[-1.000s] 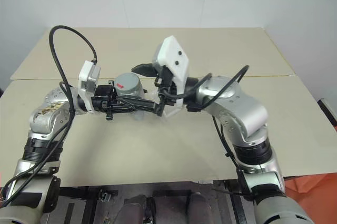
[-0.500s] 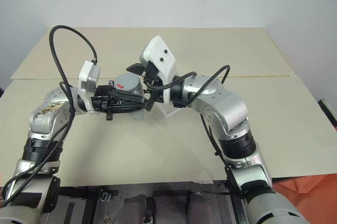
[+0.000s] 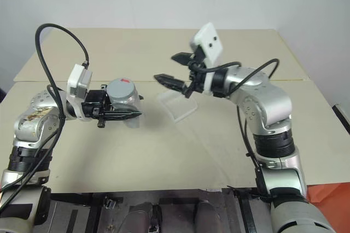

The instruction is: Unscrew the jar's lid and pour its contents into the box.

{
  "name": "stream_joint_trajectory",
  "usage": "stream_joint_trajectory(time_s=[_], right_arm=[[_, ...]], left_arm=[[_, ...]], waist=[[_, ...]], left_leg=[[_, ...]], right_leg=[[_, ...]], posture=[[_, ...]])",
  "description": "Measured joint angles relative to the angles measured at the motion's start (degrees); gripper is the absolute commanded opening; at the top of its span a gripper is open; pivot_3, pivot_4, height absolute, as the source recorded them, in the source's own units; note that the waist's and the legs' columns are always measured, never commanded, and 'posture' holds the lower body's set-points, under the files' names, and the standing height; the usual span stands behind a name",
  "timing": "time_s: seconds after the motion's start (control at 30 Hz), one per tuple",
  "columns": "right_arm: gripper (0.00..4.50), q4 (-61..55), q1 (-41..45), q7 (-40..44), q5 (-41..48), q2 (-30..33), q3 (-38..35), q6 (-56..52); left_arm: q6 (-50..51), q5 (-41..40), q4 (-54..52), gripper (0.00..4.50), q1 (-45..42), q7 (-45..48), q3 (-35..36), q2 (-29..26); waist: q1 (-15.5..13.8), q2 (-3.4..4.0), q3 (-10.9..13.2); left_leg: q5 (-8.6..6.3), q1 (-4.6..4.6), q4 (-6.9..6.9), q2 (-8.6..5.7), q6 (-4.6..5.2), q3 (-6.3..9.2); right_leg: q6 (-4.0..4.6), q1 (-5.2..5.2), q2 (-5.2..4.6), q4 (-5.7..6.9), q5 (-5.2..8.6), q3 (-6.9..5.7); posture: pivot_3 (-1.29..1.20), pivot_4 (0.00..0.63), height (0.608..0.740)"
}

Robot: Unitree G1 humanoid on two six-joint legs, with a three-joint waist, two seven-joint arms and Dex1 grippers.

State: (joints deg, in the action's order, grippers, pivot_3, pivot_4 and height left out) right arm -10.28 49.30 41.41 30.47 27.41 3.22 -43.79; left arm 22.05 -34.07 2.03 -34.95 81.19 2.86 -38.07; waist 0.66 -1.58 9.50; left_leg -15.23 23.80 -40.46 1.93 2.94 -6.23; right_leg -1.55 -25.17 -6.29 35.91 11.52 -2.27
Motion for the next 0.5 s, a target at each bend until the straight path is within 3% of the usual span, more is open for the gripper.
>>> stream_joint_trajectory(time_s=[0.27, 0.5], right_arm=[[4.48, -3.6, -1.3, 3.5, 1.2, 1.2, -0.1, 0.1], [4.48, -12.3, -1.0, 0.6, 6.2, -1.9, -0.2, -2.2]], left_arm=[[-0.9, 0.5, 1.3, 1.94, -0.6, -1.5, 0.0, 1.2], [-2.3, 1.3, 3.6, 1.94, -2.0, -3.5, -0.3, 4.1]], waist=[[0.1, 0.0, 0.0], [0.1, 0.0, 0.0]], left_leg=[[-0.03, 0.0, 0.0, 0.0, 0.05, 0.03], [-0.02, -0.01, -0.01, 0.0, 0.04, 0.05]], right_leg=[[0.0, -0.01, 0.01, 0.0, 0.0, 0.03], [0.0, 0.01, 0.0, 0.03, -0.01, 0.03]], posture=[[0.0, 0.15, 0.74], [0.0, 0.15, 0.74]])
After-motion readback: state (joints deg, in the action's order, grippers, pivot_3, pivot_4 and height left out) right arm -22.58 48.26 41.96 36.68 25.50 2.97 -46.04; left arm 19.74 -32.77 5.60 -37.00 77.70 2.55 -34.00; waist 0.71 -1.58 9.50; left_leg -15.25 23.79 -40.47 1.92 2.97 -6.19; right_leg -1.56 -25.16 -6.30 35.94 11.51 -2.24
